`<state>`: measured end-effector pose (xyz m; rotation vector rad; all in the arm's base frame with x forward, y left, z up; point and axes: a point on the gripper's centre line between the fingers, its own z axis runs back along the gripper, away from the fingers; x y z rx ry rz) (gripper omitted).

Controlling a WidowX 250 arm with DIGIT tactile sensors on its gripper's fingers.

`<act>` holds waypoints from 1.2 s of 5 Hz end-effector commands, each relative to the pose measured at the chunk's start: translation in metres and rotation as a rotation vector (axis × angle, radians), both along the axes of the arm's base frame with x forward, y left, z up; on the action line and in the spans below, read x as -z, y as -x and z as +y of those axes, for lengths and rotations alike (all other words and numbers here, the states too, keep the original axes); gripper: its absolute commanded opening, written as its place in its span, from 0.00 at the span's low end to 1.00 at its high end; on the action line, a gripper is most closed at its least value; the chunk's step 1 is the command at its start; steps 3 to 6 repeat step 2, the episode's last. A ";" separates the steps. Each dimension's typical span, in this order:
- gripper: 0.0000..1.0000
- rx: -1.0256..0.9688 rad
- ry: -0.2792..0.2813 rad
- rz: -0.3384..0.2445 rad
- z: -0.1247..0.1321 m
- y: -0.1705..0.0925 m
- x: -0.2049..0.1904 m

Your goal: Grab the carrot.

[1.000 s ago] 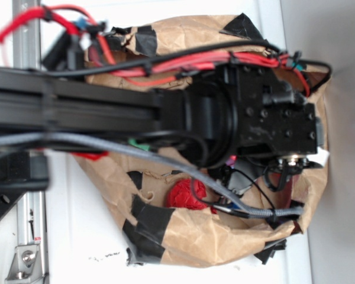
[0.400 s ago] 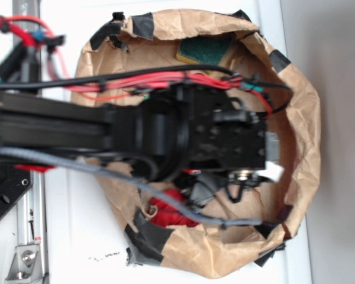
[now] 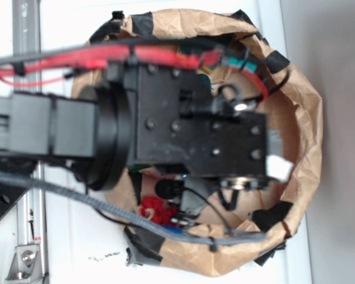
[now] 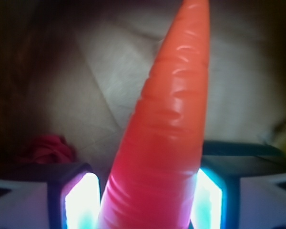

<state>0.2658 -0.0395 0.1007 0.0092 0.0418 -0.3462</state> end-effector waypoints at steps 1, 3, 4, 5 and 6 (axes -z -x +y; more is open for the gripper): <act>0.00 -0.158 -0.029 -0.218 0.025 -0.004 -0.097; 0.00 -0.176 -0.049 -0.195 0.032 -0.003 -0.103; 0.00 -0.176 -0.049 -0.195 0.032 -0.003 -0.103; 0.00 -0.176 -0.049 -0.195 0.032 -0.003 -0.103; 0.00 -0.176 -0.049 -0.195 0.032 -0.003 -0.103</act>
